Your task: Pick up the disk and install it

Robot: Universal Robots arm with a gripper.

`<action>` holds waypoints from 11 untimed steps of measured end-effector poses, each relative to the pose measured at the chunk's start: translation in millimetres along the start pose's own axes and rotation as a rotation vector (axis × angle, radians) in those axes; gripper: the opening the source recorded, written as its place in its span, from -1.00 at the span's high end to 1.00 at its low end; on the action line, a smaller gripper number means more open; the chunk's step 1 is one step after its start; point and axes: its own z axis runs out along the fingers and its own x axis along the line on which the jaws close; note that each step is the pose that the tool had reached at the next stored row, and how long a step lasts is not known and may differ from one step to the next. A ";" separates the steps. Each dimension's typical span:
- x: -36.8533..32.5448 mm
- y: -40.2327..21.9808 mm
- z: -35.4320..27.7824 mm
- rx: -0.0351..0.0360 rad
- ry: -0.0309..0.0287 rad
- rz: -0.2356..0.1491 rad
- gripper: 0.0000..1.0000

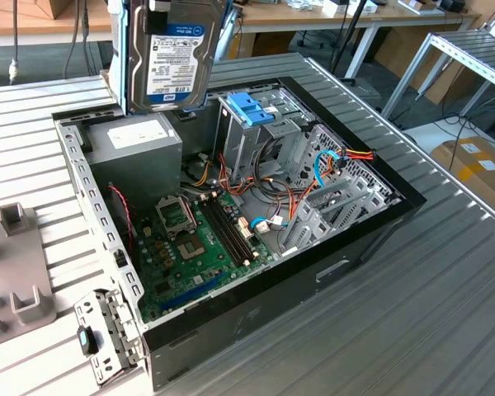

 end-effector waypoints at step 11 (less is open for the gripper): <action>6.7 -2.4 -0.5 0.0000 0.0001 0.000 0.26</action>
